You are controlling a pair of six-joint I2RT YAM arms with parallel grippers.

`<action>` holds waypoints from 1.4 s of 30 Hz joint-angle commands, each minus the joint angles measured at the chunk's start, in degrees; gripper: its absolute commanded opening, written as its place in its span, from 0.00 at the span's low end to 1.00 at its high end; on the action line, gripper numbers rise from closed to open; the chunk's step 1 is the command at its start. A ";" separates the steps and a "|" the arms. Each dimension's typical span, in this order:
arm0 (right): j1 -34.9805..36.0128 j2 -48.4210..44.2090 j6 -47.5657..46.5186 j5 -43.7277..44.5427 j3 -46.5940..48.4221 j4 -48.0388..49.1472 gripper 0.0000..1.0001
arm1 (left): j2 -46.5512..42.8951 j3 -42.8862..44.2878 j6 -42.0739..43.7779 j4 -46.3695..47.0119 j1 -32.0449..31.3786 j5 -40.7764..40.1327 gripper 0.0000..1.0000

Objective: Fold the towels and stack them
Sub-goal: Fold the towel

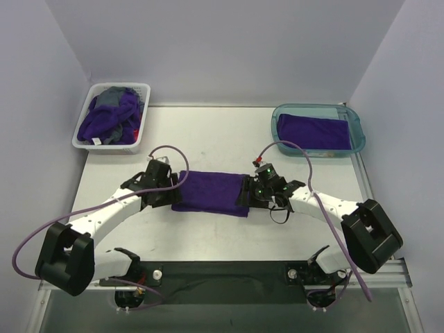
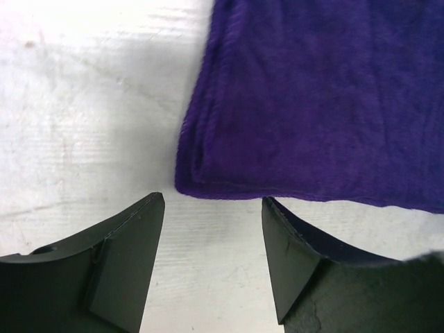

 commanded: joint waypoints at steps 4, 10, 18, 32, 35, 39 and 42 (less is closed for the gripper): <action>0.44 -2.00 7.69 2.31 -4.41 11.66 0.52 | -2.79 -3.81 -10.38 8.08 -0.08 -4.77 0.67; 0.45 -2.44 8.84 2.31 -6.61 13.78 0.52 | -1.22 -6.71 -14.25 12.12 -0.08 -5.39 0.64; 0.53 -3.50 8.14 2.84 -7.40 13.87 0.52 | 0.37 -7.68 -16.01 15.81 -0.17 -5.13 0.60; 0.53 -3.58 8.14 2.92 -7.93 14.22 0.52 | 2.92 -7.85 -15.92 16.17 -0.17 -4.33 0.33; 0.45 -3.76 8.05 3.10 -7.84 14.13 0.52 | 1.78 -7.07 -15.13 15.20 -0.25 -4.77 0.27; 0.53 -4.02 8.14 3.36 -7.85 14.04 0.52 | 0.63 -5.13 -13.81 13.45 -0.60 -5.39 0.18; 0.44 -4.20 8.40 3.36 -7.76 13.60 0.52 | 0.28 -4.08 -13.02 12.04 -0.87 -5.48 0.22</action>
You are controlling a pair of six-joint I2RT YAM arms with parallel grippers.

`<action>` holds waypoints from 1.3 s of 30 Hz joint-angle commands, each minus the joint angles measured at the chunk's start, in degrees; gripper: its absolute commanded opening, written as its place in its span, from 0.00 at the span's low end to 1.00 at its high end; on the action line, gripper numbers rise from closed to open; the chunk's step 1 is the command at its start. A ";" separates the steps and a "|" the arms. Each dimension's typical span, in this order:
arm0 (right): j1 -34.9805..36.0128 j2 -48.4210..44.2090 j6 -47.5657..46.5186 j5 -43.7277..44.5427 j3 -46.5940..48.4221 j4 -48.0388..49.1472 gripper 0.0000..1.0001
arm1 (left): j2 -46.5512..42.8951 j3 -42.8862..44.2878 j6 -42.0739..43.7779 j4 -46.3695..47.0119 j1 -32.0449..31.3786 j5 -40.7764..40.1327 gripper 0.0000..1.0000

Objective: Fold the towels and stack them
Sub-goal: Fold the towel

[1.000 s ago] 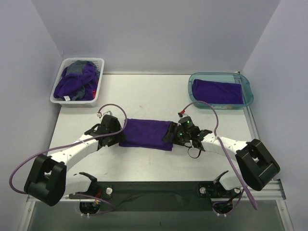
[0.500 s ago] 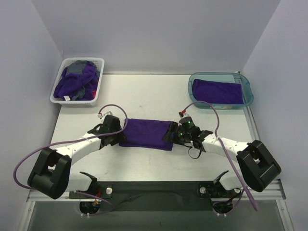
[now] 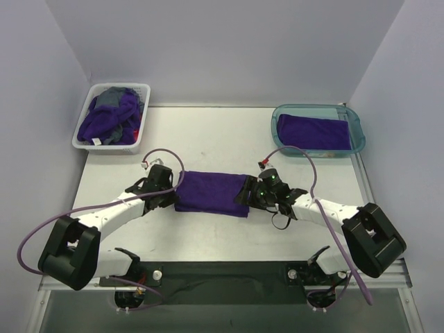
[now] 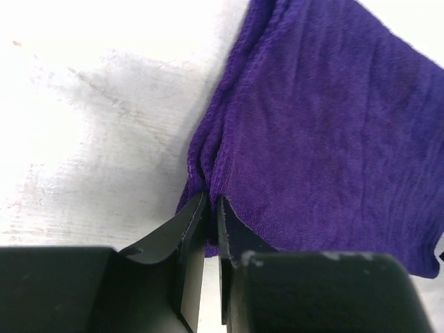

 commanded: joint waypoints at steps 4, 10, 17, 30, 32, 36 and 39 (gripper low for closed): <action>0.27 -3.08 1.67 3.63 -0.35 -1.99 0.52 | -1.58 3.16 1.89 -1.54 -0.89 -1.06 0.35; 0.36 -5.20 4.40 6.45 -2.37 -4.72 0.51 | -1.75 2.81 2.41 -2.16 -1.33 -1.24 0.36; 0.71 -4.32 6.25 5.66 -3.78 -4.72 0.44 | -0.79 3.34 2.86 -2.16 -1.60 -1.06 0.24; 0.71 -2.12 6.51 4.60 -3.69 -3.40 0.15 | -0.17 3.78 3.65 -2.24 -1.68 -1.41 0.07; 0.80 -2.21 6.60 4.60 -3.78 -3.40 0.06 | -0.17 3.95 3.73 -2.24 -1.68 -1.50 0.07; 0.80 -3.26 6.07 5.21 -3.78 -3.92 0.00 | -0.17 4.48 4.08 -2.68 -1.68 -1.85 0.02; 0.71 -5.01 5.46 5.83 -2.99 -5.41 0.00 | -0.43 5.97 4.52 -3.82 -1.68 -2.47 0.00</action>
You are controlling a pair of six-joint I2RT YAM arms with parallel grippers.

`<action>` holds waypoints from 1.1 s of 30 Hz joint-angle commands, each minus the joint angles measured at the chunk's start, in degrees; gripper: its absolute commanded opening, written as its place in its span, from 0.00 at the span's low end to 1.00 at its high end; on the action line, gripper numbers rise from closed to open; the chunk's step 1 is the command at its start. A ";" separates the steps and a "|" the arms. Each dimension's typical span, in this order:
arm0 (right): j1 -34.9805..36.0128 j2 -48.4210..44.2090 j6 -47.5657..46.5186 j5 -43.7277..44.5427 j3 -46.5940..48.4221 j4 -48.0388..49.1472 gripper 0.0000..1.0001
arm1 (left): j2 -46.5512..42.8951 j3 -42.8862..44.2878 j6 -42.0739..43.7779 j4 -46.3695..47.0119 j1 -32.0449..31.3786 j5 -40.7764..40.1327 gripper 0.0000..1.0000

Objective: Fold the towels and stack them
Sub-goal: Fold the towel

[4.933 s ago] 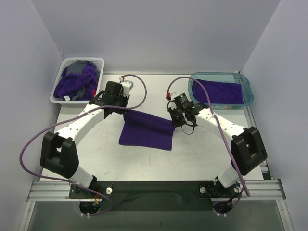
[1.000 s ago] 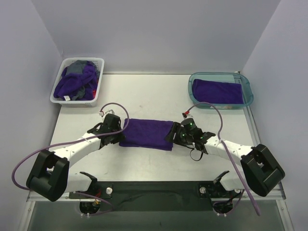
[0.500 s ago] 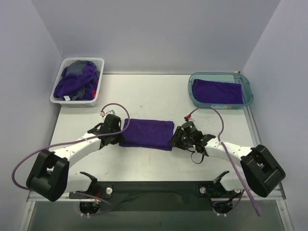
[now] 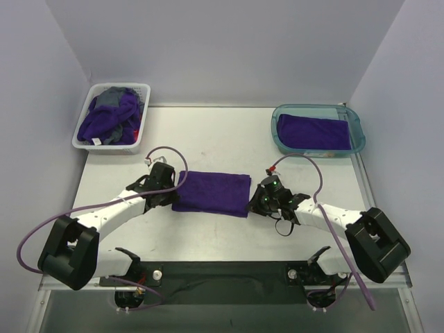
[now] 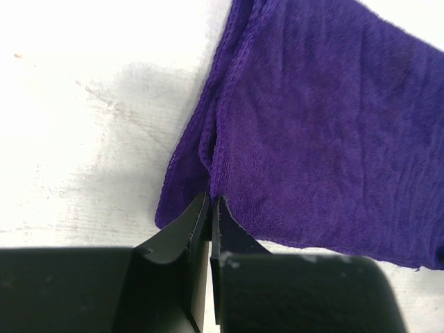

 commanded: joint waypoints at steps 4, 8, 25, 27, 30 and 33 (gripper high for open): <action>0.34 -4.70 -1.52 2.08 1.76 -3.79 0.00 | -1.33 5.85 2.25 -3.08 -0.09 -2.69 0.00; 0.34 -6.55 -1.70 1.64 2.82 -5.54 0.00 | -3.44 7.70 3.14 -4.85 0.17 -3.31 0.00; 1.48 -0.58 1.29 -2.06 1.23 -7.13 0.00 | 0.51 -0.56 1.12 -2.04 0.70 -0.68 0.03; 1.39 -0.14 1.29 -1.88 1.59 -7.31 0.00 | 0.69 -1.00 1.12 -1.78 0.61 -0.67 0.11; 1.48 -0.40 0.85 -1.79 2.11 -7.83 0.10 | -0.36 -1.44 1.03 -2.21 0.61 -0.58 0.24; 1.66 -3.46 -0.64 -0.56 3.16 -9.15 0.32 | -3.52 -0.66 1.20 -4.66 0.70 -1.37 0.52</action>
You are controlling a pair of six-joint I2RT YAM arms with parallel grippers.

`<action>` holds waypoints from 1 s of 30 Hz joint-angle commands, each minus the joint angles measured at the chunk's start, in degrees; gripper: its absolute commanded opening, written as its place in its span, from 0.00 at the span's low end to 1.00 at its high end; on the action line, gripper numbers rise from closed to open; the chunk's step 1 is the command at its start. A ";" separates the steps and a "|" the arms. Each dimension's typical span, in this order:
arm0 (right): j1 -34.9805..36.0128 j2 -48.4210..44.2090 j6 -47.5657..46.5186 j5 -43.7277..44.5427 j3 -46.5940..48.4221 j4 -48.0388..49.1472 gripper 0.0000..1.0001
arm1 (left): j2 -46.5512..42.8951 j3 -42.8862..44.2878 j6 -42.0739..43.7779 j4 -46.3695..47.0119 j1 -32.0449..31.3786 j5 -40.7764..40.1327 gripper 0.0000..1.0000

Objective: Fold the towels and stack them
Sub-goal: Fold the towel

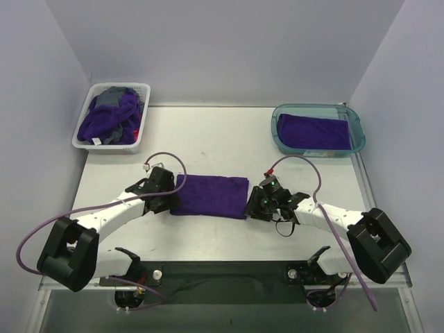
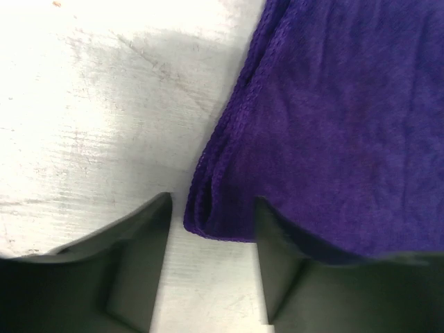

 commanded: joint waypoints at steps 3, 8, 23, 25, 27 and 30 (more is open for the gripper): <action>0.52 -6.85 -3.14 3.10 3.54 -2.64 0.55 | -8.79 1.62 0.70 -1.05 0.07 -1.64 0.75; 0.34 -5.47 -5.61 3.19 6.71 6.48 0.70 | -10.75 7.51 3.16 1.31 -0.02 -0.24 0.83; -0.01 22.92 -1.31 3.71 13.49 47.62 0.75 | 16.32 9.62 0.09 37.62 2.17 12.60 0.71; -0.53 25.55 -0.69 4.59 11.82 51.31 0.76 | 18.26 8.93 -0.26 39.37 2.70 12.68 0.70; -1.23 27.15 0.28 5.03 9.19 54.64 0.76 | 20.72 7.52 -2.01 42.34 4.10 12.86 0.69; -3.52 29.96 2.21 6.78 4.54 59.74 0.76 | 23.01 4.45 -4.82 45.08 6.12 13.39 0.68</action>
